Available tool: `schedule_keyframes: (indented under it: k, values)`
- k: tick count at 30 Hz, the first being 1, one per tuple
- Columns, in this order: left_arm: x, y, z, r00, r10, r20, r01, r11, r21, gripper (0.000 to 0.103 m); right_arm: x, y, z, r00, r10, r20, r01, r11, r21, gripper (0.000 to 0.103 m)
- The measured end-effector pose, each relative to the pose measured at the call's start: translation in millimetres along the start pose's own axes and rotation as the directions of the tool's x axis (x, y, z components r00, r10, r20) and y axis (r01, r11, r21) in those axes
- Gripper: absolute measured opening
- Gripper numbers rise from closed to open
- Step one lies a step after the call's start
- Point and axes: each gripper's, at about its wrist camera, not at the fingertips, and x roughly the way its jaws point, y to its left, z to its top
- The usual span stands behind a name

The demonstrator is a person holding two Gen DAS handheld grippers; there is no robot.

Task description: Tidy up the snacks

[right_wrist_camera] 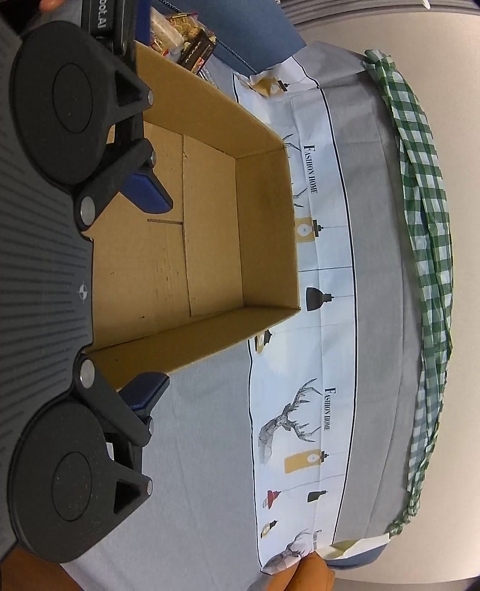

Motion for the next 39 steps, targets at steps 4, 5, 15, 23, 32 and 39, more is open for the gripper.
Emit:
schedule_keyframes:
  k: [4, 5, 15, 23, 32, 39]
  values:
    - [-4.5, -13.0, -2.5, 0.999, -0.008, 0.035, 0.006, 0.998, 0.067, 0.103, -2.3, 4.4, 0.9, 1.0, -0.006, 0.004, 0.006, 1.0, -0.03, 0.089]
    - [-5.1, -14.4, -3.1, 0.999, -0.014, 0.039, 0.011, 0.997, 0.072, 0.103, -2.9, 5.1, 0.3, 1.0, -0.004, 0.007, 0.004, 0.999, -0.039, 0.088]
    - [-7.2, -4.5, -1.6, 0.998, -0.036, 0.051, 0.034, 0.999, 0.034, 0.103, -8.3, 11.5, -1.3, 0.999, 0.014, 0.047, -0.01, 0.997, -0.082, 0.088]
    - [-9.7, -4.0, -2.0, 0.996, -0.06, 0.064, 0.058, 0.998, 0.03, 0.085, -9.2, 11.0, -2.4, 0.997, 0.032, 0.072, -0.027, 0.997, -0.069, 0.081]
    - [-12.1, -1.1, -0.5, 0.993, -0.091, 0.073, 0.09, 0.996, 0.024, 0.072, -11.1, 12.0, -3.3, 0.995, 0.052, 0.086, -0.046, 0.996, -0.074, 0.08]
    - [-12.2, 1.7, -0.2, 0.991, -0.119, 0.068, 0.118, 0.993, 0.02, 0.059, -13.4, 6.1, -3.4, 0.994, 0.057, 0.092, -0.051, 0.997, -0.061, 0.08]
